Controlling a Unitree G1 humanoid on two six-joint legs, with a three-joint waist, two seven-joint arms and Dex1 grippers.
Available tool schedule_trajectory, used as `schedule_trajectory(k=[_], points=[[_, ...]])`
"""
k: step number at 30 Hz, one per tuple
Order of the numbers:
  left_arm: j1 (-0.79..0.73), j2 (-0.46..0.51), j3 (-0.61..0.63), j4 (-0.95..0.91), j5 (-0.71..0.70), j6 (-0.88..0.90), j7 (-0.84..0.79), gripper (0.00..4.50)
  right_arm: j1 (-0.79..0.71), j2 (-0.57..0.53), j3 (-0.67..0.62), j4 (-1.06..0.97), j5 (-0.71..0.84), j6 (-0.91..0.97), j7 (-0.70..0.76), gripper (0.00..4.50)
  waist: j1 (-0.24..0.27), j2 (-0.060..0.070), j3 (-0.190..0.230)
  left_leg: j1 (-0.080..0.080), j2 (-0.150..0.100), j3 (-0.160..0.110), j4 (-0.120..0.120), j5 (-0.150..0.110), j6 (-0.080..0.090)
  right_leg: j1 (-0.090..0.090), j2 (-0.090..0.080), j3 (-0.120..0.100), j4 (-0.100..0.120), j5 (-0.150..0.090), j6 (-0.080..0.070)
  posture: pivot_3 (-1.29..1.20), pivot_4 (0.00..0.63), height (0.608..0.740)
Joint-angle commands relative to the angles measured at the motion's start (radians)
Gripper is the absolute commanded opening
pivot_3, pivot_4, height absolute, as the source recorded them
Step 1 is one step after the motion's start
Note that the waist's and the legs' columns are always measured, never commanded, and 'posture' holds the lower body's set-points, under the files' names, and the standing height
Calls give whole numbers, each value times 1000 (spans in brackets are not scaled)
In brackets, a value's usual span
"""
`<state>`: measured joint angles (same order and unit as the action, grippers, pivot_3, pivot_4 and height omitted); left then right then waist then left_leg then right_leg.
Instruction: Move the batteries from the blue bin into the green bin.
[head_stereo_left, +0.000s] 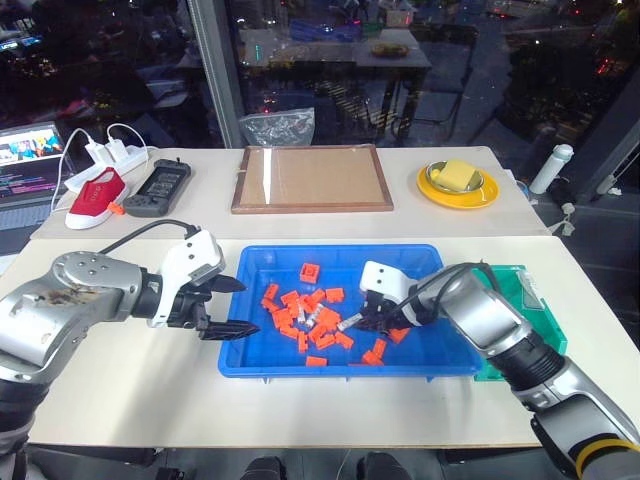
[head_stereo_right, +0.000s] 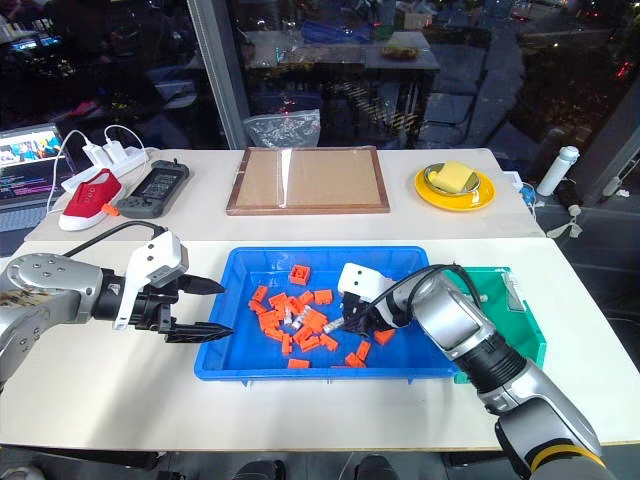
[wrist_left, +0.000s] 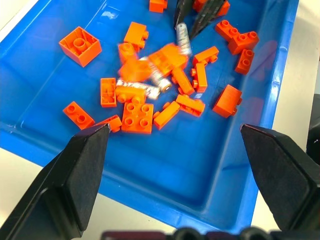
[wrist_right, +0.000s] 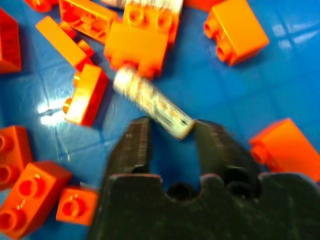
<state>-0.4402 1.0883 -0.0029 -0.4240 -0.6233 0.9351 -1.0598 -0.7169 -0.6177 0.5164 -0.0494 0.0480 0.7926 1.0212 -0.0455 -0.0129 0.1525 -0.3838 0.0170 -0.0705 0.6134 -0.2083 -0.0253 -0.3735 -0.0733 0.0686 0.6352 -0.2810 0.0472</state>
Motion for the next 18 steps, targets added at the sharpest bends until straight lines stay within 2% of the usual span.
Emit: schedule_trajectory(k=[1,11,12,13,18], points=[[-21,7,10,-16,10,-17,1,4500,5,-3,0,-10,-14,-11,2,27,0,0,0,0,0,0,0,0,0,0,0,0,0,0,0,0,150,740],[-28,4,3,-11,19,-21,-1,4500,-6,-8,-26,-9,-8,0,2,27,1,0,0,0,0,0,0,0,0,0,0,0,0,0,0,0,150,740],[-28,5,4,-11,20,-21,-2,4500,-10,2,-37,-9,3,4,-2,599,1,0,0,0,0,0,0,0,0,0,0,0,0,0,0,0,150,740],[-26,5,4,-12,21,-21,-3,4500,-14,10,-44,-21,16,5,4,694,0,0,0,0,0,0,0,0,0,0,0,0,0,0,0,0,150,740],[-16,12,13,-16,25,-17,-6,4500,-72,80,-66,-20,19,-3,-33,2422,-5,0,0,0,0,0,0,0,0,-1,0,0,2,0,0,0,150,740]])
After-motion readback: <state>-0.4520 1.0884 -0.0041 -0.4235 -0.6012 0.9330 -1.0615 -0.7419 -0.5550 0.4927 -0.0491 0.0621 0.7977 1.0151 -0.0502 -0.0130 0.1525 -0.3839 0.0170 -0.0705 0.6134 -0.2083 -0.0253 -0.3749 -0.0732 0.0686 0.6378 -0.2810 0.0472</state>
